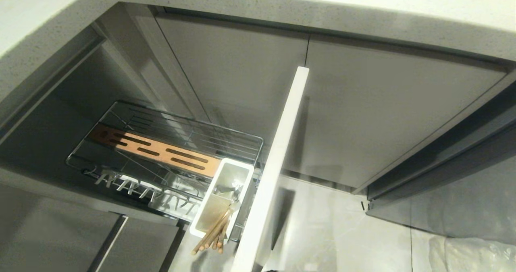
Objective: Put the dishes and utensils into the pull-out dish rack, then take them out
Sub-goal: Pick up the fork and place it in the cupboard
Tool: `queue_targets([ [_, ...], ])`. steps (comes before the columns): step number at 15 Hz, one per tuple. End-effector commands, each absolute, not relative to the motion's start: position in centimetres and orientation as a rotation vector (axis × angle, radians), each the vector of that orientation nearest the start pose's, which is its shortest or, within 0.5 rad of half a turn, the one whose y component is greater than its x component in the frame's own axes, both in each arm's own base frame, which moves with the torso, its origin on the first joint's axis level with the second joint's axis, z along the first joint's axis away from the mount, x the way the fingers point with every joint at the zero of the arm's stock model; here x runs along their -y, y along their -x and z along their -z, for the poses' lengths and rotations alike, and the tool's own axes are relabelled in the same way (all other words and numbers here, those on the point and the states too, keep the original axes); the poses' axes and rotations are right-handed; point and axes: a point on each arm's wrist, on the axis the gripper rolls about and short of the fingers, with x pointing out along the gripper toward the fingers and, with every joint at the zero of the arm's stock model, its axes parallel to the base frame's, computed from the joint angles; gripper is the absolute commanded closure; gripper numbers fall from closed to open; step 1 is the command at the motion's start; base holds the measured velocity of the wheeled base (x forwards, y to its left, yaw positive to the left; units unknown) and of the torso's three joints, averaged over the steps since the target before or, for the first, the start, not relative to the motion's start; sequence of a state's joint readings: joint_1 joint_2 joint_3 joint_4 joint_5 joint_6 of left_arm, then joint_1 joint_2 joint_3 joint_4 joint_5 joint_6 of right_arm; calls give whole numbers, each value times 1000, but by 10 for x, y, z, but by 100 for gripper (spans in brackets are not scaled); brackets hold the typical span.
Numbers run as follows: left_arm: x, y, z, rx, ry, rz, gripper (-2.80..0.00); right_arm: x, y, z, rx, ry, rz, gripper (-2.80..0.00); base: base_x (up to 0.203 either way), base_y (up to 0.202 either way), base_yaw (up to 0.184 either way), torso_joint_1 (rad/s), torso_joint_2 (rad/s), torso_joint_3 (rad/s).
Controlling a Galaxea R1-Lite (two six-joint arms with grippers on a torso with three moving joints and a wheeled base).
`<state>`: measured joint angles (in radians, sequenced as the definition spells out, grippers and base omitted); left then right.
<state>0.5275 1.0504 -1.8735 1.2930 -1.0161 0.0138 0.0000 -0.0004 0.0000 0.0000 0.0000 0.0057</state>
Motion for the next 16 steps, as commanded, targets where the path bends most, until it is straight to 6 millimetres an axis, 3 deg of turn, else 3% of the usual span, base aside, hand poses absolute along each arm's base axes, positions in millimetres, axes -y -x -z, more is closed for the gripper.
queue_targets([
  [1,22,2,-393,-361,301,594,0,0,23,-75,0,-6,0,0,0,0,0,0,0,0],
  [4,17,-4,-386,-451,232,671,0,0,23,-75,0,-6,0,0,0,0,0,0,0,0],
  [8,14,-34,-373,-676,66,587,0,0,23,-75,0,-6,1,0,0,0,0,0,0,0],
  [14,27,-90,-353,-1019,38,559,0,0,23,-75,0,-6,0,0,0,0,0,0,0,0],
  [16,42,-108,-346,-1112,42,604,0,0,23,-75,0,-6,0,0,0,0,0,0,0,0],
])
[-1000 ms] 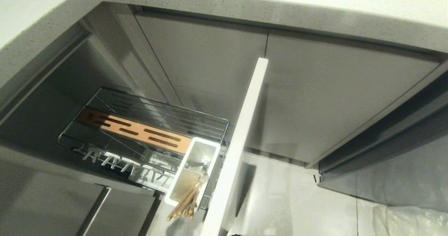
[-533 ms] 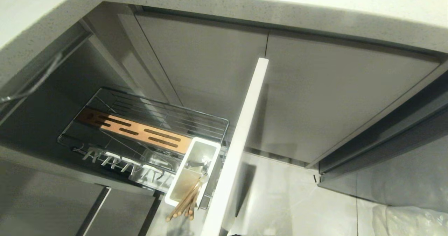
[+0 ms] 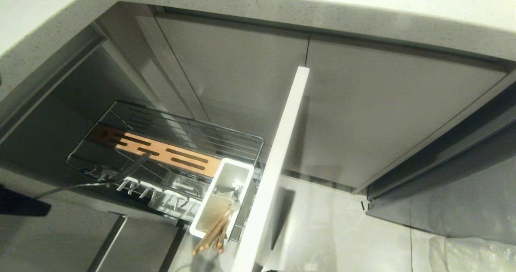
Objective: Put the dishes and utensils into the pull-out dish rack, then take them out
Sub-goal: Pick up the fork and place it in the cupboard
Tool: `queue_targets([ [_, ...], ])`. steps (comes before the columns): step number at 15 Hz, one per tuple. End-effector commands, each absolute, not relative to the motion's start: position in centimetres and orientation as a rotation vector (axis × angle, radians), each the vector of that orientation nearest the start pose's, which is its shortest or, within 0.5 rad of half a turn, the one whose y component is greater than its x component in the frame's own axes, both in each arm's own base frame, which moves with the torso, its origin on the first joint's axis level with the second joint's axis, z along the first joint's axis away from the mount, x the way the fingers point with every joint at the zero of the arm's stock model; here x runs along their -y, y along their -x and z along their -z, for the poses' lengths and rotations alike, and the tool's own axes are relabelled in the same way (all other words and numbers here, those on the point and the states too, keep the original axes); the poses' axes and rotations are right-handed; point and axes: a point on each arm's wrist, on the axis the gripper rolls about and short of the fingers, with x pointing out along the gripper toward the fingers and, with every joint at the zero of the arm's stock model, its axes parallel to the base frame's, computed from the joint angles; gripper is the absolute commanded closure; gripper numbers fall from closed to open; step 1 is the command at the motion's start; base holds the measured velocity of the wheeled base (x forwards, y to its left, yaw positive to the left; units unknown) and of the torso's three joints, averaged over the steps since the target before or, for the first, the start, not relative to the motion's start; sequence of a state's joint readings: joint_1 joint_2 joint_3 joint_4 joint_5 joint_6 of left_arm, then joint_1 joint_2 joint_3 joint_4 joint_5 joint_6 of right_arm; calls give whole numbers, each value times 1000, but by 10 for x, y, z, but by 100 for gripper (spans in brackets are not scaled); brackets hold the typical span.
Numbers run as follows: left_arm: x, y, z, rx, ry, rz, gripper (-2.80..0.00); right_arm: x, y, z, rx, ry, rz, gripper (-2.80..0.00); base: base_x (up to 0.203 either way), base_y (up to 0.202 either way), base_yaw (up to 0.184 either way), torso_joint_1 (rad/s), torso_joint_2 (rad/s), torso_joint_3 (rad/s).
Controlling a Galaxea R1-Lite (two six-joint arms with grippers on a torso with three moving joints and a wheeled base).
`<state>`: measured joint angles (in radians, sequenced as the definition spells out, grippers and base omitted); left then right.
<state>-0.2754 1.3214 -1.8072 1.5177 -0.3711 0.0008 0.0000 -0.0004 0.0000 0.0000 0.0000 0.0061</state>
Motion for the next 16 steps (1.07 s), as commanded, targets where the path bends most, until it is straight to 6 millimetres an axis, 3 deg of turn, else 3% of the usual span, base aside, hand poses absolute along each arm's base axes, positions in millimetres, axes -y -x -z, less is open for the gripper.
queue_targets([
  [1,54,-120,-341,-1178,43,617,0,0,23,-75,0,-6,0,0,0,0,0,0,0,0],
  [5,98,-166,-327,-1303,7,462,0,0,23,-75,0,-6,0,0,0,0,0,0,0,0],
  [8,120,-192,-311,-1343,2,383,0,0,23,-75,0,-6,0,0,0,0,0,0,0,0],
  [12,146,-210,-293,-1385,-9,386,0,0,23,-75,0,-6,0,0,0,0,0,0,0,0],
  [16,154,-222,-282,-1404,-10,374,0,0,23,-75,0,-6,0,0,0,0,0,0,0,0],
])
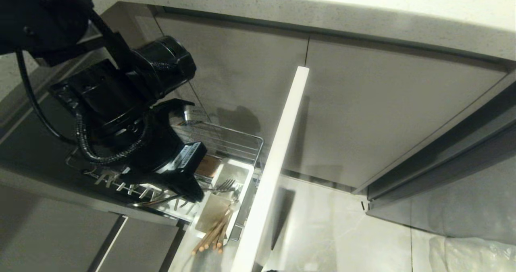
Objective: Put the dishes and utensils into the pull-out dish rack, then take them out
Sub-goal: Pick up the fork and place it in the cupboard
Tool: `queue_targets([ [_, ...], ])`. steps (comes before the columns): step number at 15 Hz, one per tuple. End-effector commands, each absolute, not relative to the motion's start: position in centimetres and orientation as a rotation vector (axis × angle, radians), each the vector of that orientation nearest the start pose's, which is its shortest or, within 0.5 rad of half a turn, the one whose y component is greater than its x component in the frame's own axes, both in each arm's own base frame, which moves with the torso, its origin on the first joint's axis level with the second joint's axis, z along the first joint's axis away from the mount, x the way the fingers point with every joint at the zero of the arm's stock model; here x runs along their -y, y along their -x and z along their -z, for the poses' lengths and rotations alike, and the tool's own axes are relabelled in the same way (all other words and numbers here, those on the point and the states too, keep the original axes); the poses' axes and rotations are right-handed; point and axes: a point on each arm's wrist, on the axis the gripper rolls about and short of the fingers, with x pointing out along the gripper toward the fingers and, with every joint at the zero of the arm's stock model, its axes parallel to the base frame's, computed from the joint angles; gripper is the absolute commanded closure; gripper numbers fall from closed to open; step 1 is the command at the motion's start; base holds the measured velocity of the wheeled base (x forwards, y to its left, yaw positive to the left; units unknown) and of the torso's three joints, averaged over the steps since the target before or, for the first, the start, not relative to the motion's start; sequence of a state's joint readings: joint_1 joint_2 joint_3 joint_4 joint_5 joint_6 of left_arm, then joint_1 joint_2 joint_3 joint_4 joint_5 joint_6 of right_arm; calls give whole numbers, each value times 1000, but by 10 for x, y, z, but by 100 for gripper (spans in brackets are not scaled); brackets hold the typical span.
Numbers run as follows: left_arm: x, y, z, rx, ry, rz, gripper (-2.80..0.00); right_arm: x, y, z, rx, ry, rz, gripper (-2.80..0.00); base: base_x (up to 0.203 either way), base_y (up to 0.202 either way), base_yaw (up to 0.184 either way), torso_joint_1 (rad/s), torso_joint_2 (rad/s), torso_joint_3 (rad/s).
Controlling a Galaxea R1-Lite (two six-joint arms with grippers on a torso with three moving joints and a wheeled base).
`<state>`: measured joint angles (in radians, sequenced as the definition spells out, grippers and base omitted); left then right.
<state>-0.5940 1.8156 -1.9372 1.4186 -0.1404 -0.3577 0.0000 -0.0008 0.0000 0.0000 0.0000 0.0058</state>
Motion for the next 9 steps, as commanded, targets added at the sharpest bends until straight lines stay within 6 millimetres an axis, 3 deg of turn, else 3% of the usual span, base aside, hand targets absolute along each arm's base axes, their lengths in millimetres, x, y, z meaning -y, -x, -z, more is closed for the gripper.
queue_targets([
  [1,156,-226,-279,-1411,-12,370,0,0,23,-75,0,-6,0,0,0,0,0,0,0,0],
  [9,165,-263,-250,-1424,-2,315,0,0,23,-75,0,-6,0,0,0,0,0,0,0,0],
])
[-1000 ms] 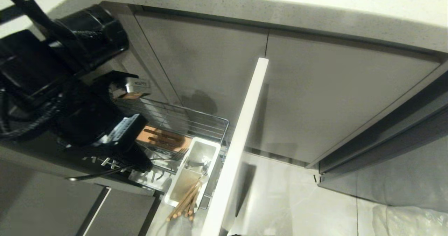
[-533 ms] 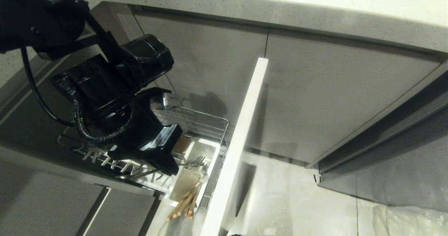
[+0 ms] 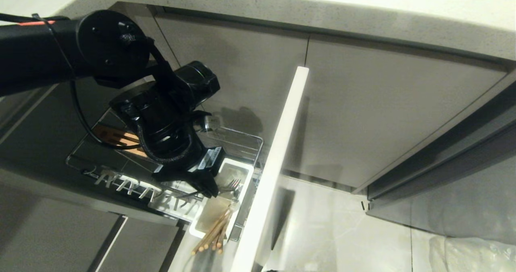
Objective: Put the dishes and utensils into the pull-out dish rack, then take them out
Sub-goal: Pick up the fork and place it in the cupboard
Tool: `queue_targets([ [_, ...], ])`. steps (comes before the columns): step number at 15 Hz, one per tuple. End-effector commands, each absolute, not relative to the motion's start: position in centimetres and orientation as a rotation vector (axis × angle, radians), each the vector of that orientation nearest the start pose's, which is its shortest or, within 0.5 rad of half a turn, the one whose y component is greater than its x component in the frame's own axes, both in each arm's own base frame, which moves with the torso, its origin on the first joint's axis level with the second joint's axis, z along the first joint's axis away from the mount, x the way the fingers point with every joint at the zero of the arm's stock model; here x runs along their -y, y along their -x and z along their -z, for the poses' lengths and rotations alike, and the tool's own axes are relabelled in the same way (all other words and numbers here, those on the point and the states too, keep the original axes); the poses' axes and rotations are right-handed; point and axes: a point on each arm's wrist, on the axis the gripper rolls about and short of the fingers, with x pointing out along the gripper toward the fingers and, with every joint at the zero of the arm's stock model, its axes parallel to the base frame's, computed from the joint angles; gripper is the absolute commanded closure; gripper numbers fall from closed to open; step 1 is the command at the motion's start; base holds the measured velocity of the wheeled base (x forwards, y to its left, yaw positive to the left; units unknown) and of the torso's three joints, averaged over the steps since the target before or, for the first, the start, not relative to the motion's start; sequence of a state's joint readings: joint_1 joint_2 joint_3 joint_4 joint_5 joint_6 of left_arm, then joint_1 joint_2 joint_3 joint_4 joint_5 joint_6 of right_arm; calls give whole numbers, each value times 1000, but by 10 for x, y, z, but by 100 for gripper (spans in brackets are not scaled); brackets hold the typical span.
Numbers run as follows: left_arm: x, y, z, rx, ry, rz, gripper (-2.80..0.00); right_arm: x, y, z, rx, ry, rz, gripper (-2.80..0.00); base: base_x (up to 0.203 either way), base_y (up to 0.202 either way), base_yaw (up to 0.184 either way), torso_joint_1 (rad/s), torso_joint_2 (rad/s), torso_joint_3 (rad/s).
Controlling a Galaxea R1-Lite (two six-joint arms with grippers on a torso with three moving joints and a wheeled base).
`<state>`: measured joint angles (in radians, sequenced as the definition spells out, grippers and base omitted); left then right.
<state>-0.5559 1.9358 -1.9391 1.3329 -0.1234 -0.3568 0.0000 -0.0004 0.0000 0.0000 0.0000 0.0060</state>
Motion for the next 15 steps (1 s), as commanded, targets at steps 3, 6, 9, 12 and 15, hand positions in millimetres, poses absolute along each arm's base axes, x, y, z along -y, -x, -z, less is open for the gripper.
queue_targets([
  [3,168,-270,-243,-1432,1,308,0,0,23,-75,0,-6,0,0,0,0,0,0,0,0],
  [6,171,-280,-236,-1417,27,297,0,0,23,-75,0,-6,0,0,0,0,0,0,0,0],
  [9,175,-290,-225,-1427,43,277,0,0,23,-75,0,-6,0,0,0,0,0,0,0,0],
  [12,177,-295,-219,-1431,46,272,0,0,23,-75,0,-6,0,0,0,0,0,0,0,0],
  [15,180,-298,-216,-1425,62,264,0,0,23,-75,0,-6,0,0,0,0,0,0,0,0],
])
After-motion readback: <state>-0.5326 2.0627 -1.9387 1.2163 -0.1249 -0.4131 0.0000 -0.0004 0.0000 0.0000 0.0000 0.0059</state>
